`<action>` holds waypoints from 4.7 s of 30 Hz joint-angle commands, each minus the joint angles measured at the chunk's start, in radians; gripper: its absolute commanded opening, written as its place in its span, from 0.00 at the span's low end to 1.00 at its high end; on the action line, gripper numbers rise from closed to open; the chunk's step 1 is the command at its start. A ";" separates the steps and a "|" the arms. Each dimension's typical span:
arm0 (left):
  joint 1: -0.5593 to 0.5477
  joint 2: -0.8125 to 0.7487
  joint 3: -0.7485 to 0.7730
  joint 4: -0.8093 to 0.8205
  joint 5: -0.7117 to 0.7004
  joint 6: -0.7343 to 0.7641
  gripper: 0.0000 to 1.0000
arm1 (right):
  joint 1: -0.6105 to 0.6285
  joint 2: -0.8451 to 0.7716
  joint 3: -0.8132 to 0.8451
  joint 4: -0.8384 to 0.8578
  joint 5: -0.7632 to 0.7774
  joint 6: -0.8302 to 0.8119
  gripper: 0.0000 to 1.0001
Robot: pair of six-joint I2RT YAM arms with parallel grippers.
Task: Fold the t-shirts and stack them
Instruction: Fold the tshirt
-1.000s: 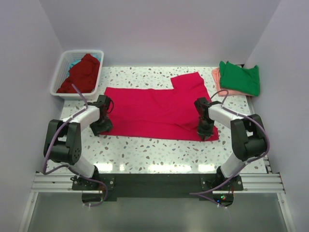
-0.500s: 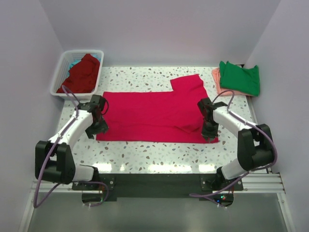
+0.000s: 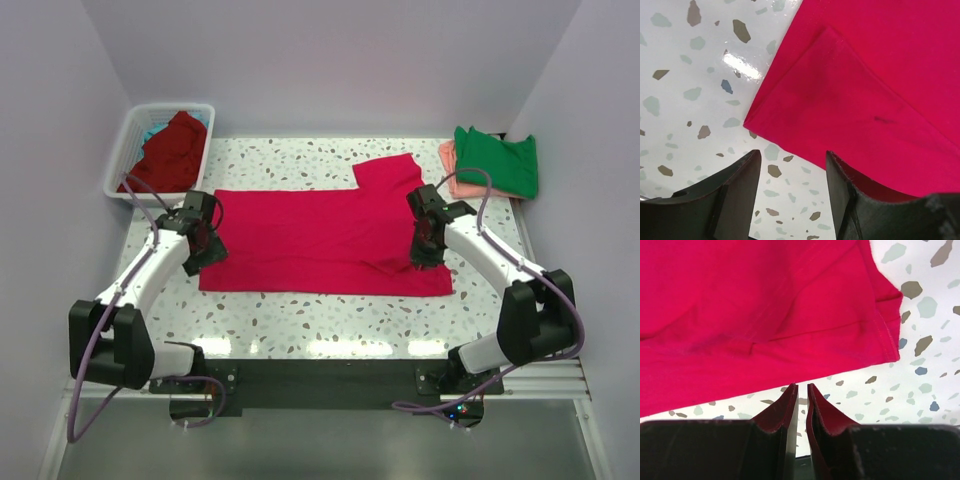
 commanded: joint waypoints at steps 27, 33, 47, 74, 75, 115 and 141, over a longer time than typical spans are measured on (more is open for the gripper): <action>0.106 0.184 -0.083 0.182 -0.007 0.023 0.45 | 0.030 0.063 0.053 0.036 -0.025 -0.003 0.17; 0.114 0.203 -0.098 0.199 0.024 0.032 0.39 | 0.032 0.070 0.057 0.036 -0.025 0.001 0.17; 0.120 0.197 -0.089 0.167 0.004 0.042 0.09 | 0.053 0.073 0.054 0.035 -0.014 0.018 0.16; 0.120 0.134 -0.093 -0.059 0.013 -0.026 0.22 | 0.081 0.130 0.088 0.055 -0.022 0.005 0.14; 0.121 0.146 -0.089 -0.057 0.014 -0.028 0.23 | 0.082 0.132 0.089 0.056 -0.024 0.004 0.14; 0.120 0.324 0.085 0.305 0.025 0.094 0.39 | 0.182 0.179 0.086 0.062 -0.045 0.012 0.14; 0.120 0.238 0.097 0.210 -0.012 0.057 0.00 | 0.187 0.199 0.103 0.075 -0.059 -0.006 0.13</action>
